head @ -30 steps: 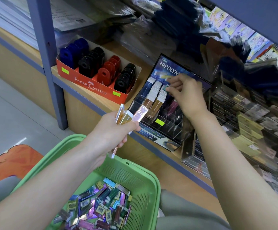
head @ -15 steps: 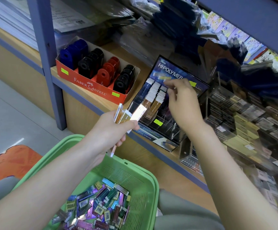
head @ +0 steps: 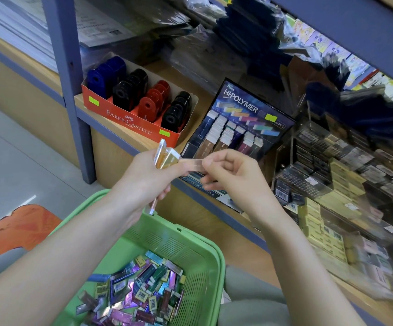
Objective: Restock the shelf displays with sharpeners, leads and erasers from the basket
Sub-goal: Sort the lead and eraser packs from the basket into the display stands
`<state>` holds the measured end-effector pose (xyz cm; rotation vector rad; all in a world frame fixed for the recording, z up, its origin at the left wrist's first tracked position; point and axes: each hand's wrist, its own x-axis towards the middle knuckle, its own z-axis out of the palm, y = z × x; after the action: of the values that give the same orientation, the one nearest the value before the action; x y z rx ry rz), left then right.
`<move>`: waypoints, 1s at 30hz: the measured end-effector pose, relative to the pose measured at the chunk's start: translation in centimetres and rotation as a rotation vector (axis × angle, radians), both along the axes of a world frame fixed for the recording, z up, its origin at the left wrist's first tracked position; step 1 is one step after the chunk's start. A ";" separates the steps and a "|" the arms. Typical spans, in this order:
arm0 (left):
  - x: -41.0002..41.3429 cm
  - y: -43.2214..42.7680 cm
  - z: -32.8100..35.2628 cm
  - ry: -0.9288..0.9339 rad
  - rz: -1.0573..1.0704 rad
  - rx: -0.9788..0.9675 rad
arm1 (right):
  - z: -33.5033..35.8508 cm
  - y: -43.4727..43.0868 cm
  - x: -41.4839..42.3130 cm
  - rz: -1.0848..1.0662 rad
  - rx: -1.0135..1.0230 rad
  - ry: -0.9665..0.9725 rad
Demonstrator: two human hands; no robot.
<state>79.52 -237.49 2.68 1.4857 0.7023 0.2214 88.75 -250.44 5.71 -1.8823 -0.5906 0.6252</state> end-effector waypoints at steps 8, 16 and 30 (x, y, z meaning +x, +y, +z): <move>-0.3 -0.3 0.7 -0.067 -0.057 0.113 | -0.8 0.0 -1.0 0.201 -0.163 -0.278; 0.1 -0.2 -0.2 0.018 -0.069 -0.148 | 0.1 -0.1 1.5 -0.311 0.127 -0.387; 0.2 -0.4 -0.1 0.000 -0.040 -0.417 | -1.8 0.7 3.7 -0.221 -0.065 -0.630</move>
<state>79.74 -237.89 2.63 1.0995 0.6713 0.0389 92.40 -249.72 3.92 -2.1701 -0.7468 -0.1111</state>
